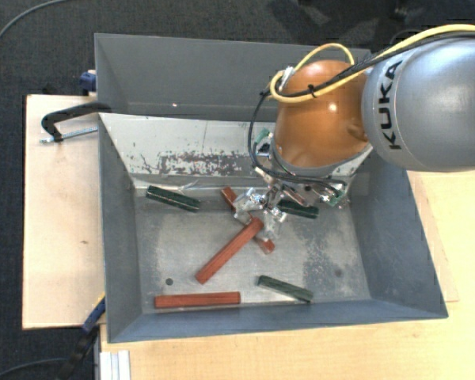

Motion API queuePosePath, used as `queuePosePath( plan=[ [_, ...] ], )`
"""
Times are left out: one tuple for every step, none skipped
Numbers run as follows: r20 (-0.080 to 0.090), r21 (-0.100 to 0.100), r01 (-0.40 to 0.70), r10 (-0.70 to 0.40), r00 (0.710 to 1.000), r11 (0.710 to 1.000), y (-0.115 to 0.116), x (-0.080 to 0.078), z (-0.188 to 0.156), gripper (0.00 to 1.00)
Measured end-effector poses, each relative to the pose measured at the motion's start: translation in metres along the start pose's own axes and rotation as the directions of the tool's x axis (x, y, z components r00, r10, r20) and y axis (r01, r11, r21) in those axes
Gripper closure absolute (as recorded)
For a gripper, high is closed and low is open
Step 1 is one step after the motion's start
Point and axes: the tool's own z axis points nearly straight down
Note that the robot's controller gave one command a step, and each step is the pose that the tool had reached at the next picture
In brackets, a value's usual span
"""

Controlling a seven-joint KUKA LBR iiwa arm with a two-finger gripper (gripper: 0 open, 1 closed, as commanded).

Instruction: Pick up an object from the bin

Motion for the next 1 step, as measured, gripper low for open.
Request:
queuePosePath(
  plan=[
    [0.006,0.002,0.031,-0.031,1.000,1.000,0.0311,-0.0232,-0.1001,1.00]
  ],
)
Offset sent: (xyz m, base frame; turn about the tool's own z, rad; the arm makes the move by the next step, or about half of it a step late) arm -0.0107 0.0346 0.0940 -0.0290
